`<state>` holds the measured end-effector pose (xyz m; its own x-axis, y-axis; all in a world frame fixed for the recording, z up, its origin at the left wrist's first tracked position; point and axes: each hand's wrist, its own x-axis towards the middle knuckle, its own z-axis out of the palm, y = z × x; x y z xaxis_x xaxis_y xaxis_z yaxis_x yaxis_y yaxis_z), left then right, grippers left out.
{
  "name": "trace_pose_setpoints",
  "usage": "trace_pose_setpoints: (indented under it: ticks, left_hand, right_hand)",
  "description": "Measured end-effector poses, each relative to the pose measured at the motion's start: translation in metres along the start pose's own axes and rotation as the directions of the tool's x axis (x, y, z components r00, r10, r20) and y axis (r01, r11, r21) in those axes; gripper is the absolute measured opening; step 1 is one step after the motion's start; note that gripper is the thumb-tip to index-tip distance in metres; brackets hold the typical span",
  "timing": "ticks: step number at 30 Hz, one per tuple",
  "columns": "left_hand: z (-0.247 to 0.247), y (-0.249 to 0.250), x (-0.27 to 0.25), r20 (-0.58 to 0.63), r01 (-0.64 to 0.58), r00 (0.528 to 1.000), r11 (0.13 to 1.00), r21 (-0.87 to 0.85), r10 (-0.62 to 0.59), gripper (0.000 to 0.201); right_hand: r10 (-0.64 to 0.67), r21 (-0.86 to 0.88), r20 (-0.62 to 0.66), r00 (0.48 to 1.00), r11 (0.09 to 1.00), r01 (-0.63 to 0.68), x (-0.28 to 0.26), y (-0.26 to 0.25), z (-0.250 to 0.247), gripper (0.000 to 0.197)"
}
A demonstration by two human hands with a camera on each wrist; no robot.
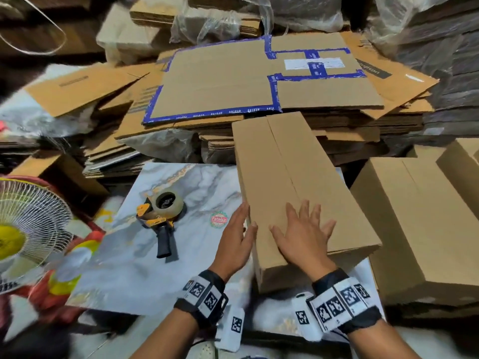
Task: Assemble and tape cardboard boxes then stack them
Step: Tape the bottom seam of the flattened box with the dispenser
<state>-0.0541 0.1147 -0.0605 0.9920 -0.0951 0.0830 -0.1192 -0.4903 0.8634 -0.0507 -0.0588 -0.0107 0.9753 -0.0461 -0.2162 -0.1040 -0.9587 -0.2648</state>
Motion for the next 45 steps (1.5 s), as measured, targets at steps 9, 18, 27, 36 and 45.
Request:
trace_pose_setpoints:
  ticks: [9, 18, 27, 36, 45]
  left_hand:
    - [-0.149, -0.151, -0.012, -0.358, 0.353, 0.886, 0.93, 0.104, -0.297, 0.039]
    - [-0.272, -0.3, -0.026, -0.212, 0.686, 0.723, 0.644, 0.338, -0.658, 0.028]
    - [-0.288, -0.333, -0.042, -0.015, 0.509, 0.792, 0.647, 0.569, -0.61, 0.032]
    - [-0.301, -0.331, -0.017, 0.194, 0.431, 0.705, 0.629, 0.647, -0.682, 0.033]
    - [-0.248, -0.22, 0.141, 0.233, 0.256, 0.894, 0.863, 0.435, -0.383, 0.051]
  right_hand:
    - [-0.195, 0.081, 0.041, 0.98, 0.978, 0.191, -0.008, -0.141, 0.039, 0.063]
    - [-0.141, 0.491, 0.295, 0.945, 0.871, -0.023, 0.061, -0.269, 0.154, 0.041]
    - [0.036, 0.609, 0.595, 0.803, 0.631, -0.48, 0.124, -0.311, 0.261, 0.05]
    - [-0.177, 0.77, 0.638, 0.749, 0.142, -0.622, 0.126, -0.336, 0.201, 0.017]
    - [0.114, 0.963, 0.069, 0.991, 0.252, -0.096, 0.099, -0.281, 0.091, 0.005]
